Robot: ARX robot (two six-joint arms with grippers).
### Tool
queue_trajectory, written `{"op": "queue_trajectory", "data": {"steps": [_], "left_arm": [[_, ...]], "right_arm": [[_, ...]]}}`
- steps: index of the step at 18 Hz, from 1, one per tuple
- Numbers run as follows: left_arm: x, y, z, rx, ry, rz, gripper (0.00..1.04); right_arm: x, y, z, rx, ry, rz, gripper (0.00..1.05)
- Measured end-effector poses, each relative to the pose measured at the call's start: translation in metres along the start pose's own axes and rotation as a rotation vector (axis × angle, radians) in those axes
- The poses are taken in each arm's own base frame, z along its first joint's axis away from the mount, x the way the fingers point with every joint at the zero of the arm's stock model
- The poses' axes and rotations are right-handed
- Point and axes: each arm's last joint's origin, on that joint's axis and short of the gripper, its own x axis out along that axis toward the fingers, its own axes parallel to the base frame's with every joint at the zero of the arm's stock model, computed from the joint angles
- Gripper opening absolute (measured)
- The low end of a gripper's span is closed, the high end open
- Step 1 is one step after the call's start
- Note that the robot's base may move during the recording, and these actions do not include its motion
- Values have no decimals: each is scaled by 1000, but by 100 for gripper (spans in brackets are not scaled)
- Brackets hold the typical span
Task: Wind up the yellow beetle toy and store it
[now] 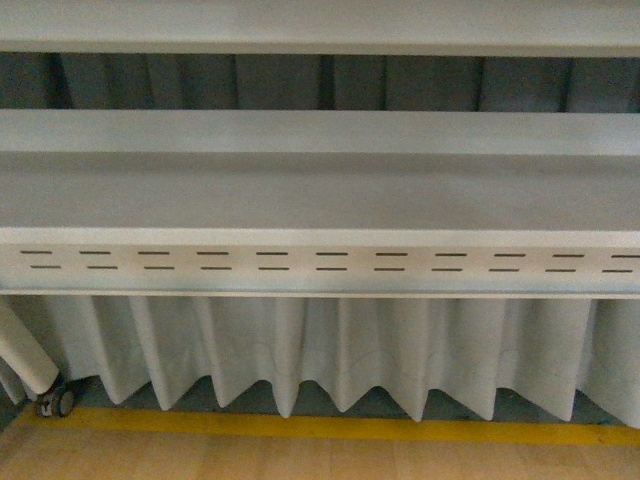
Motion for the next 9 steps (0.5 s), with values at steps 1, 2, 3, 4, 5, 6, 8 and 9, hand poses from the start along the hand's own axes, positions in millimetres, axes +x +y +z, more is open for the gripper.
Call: {"op": "queue_trajectory", "data": {"steps": [1,2,3,4,5,6,8,9], "left_arm": [[0,0,0,0,-1,1,98],[0,0,0,0,-1,-2,98],[0,0,0,0,-2,-1,98],[0,0,0,0,-2,0,98],[0,0,0,0,-2,-1,98],[0,0,0,0,-2,0,98],[0,0,0,0,-2,0,98],[0,0,0,0,-2,0,98]], "right_arm": [[0,0,0,0,2,-1,98],[0,0,0,0,2,0,98],[0,0,0,0,0,0,98],[0,0,0,0,0,0,98],[0,0,0,0,0,0,98],[0,0,0,0,0,0,98],[0,0,0,0,0,0,98],[0,0,0,0,1,0,98]]}}
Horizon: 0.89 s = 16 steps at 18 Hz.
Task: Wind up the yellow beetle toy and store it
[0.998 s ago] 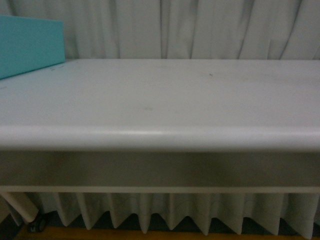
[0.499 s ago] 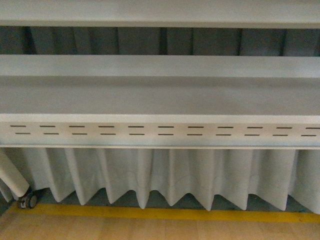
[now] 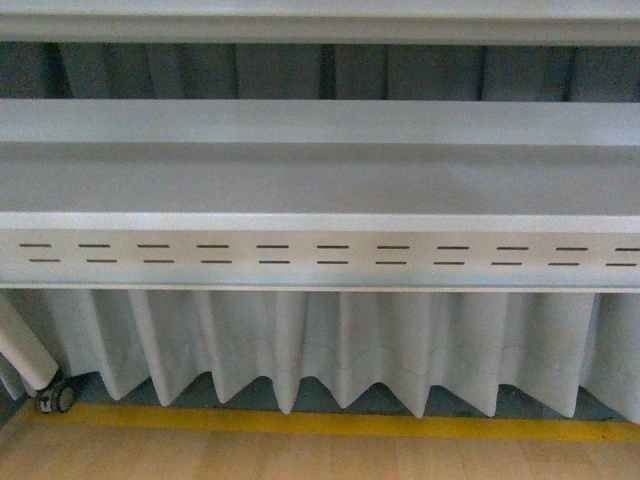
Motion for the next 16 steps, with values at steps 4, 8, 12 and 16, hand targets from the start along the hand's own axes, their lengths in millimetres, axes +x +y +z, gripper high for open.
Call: {"op": "queue_trajectory", "data": {"steps": [4,8,12,16], "left_arm": [[0,0,0,0,0,0,98],[0,0,0,0,0,0,98],[0,0,0,0,0,0,98],[0,0,0,0,0,0,98]], "right_arm": [[0,0,0,0,0,0,98],[0,0,0,0,0,0,98],[0,0,0,0,0,0,98],[0,0,0,0,0,0,98]]}}
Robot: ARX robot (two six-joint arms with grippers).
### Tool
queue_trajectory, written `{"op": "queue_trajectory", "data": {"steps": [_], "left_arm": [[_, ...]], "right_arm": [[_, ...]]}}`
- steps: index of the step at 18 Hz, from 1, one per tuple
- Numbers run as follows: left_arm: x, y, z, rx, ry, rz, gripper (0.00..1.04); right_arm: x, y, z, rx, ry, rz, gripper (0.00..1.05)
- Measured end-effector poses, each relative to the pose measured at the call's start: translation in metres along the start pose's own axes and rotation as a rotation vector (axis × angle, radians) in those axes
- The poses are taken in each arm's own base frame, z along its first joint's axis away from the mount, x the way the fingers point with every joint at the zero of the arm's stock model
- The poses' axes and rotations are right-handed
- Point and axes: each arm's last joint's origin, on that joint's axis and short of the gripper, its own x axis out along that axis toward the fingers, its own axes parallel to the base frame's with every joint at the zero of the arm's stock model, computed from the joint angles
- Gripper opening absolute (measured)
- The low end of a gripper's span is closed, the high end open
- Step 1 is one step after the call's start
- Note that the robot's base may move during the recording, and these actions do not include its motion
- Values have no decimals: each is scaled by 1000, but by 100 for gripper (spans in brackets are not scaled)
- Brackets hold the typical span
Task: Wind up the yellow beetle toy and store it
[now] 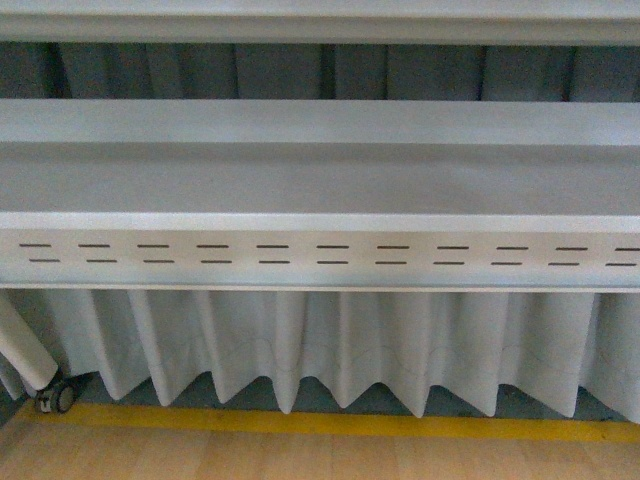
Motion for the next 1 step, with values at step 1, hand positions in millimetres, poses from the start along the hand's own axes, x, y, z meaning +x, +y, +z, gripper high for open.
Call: {"op": "queue_trajectory", "data": {"steps": [1], "left_arm": [[0,0,0,0,0,0,98]], "right_arm": [[0,0,0,0,0,0,98]]}}
